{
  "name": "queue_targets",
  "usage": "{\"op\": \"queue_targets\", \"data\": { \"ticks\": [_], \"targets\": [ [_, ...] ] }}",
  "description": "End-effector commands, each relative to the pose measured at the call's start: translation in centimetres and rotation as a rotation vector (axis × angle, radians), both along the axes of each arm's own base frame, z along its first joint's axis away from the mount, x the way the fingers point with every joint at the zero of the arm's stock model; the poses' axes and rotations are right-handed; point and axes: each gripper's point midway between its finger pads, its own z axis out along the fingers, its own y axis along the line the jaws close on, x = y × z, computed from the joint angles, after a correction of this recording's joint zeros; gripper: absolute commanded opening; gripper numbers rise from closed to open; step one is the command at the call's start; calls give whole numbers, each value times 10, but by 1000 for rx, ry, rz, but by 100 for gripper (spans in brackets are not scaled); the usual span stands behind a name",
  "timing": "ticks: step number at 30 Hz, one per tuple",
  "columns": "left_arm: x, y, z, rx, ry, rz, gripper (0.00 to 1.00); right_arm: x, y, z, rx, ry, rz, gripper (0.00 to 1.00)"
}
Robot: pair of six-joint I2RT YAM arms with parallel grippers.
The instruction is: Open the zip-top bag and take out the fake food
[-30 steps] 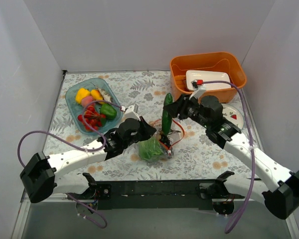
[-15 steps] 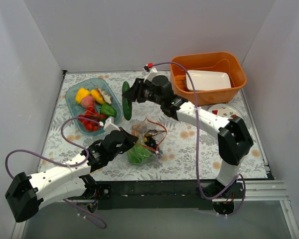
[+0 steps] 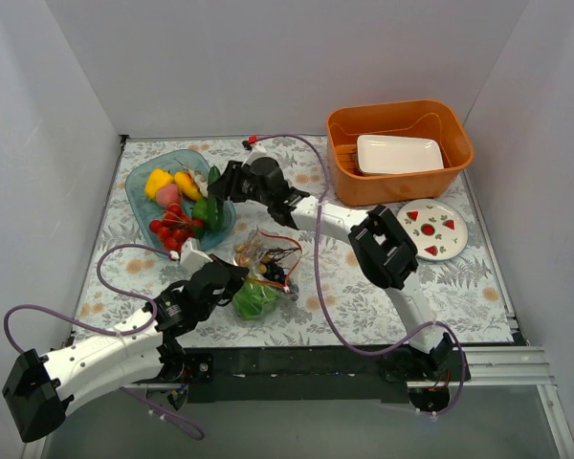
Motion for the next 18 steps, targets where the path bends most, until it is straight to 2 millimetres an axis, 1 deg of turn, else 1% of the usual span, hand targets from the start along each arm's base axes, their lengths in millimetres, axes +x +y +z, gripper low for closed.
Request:
{"op": "queue_targets", "data": {
  "ticks": [1,2,3,4,5,6,7,8,11,15,16,18],
  "targets": [
    [2,19,-5,66,-3,62,0,9,26,46,135,-99,18,7],
    [1,19,-5,68,-2,58,0,11,31,32,122,-80,22,10],
    [1,19,-6,69,-3,56,0,9,36,27,118,-75,37,11],
    [1,18,-5,68,-1,53,0,9,42,32,127,-83,45,12],
    [1,19,-6,70,0,53,0,9,46,19,106,-74,50,16],
    [1,18,-6,69,2,50,0,8,47,15,95,-69,55,19],
    [1,18,-6,70,2,50,0,7,48,12,91,-64,59,22],
    [1,18,-6,72,2,51,0,7,47,7,84,-58,61,28],
    [2,18,-6,76,-3,50,0,4,44,3,59,-64,65,37],
    [3,18,-1,79,-17,50,0,2,37,-5,26,-71,66,45],
    [4,18,1,78,-20,50,0,-2,38,-8,18,-64,74,45],
    [4,18,2,83,-27,50,0,-2,38,-11,5,-62,83,49]
  ]
}}
